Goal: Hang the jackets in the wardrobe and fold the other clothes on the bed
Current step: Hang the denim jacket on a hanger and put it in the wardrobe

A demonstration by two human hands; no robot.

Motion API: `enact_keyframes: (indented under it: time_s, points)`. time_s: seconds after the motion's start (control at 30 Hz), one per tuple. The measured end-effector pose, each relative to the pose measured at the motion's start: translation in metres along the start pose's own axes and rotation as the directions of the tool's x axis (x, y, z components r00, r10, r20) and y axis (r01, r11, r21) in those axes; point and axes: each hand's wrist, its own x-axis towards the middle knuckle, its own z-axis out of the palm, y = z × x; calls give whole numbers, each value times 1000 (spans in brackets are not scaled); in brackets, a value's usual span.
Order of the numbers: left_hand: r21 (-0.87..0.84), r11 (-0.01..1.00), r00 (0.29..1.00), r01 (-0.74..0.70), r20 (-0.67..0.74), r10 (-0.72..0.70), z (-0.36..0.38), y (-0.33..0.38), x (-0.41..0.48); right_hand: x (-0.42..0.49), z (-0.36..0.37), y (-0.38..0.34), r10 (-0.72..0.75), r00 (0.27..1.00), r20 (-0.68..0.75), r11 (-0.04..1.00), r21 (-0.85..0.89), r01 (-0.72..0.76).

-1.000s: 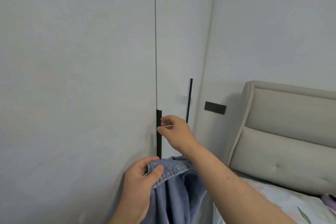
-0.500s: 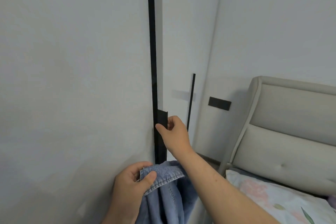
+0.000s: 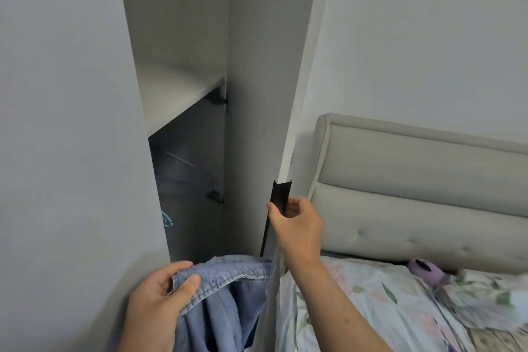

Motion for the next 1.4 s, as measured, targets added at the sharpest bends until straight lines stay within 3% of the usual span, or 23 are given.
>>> enact_keyframes:
  time_s: [0.47, 0.9, 1.13, 1.2, 1.27, 1.33, 1.4]
  points:
    - [-145, 989, 1000, -28, 7, 29, 26, -8, 15, 59, -32, 29, 49, 981, -189, 999, 30, -44]
    - [-173, 984, 999, -46, -35, 40, 45, -3, 35, 117, -61, 45, 81, 987, -136, 990, 125, -64]
    - [-178, 982, 996, -57, -82, 42, 54, 3, 48, 125, -61, 55, 53, 993, -107, 997, 63, -46]
    - [-155, 986, 994, -60, -103, 44, 56, 3, 52, 120, -58, 55, -23, 977, -213, 1000, -24, 19]
    - [-130, 989, 990, -71, -129, 54, 57, 3, 57, 111, -50, 48, -259, 912, -319, 964, -148, 221]
    - [-92, 992, 986, -82, -156, 67, 57, 4, 61, 96, -34, 35, -459, 850, -259, 882, -249, 400]
    - [-47, 995, 979, -86, -190, 75, 55, 5, 64, 85, -14, 24, -527, 833, -168, 827, -328, 457]
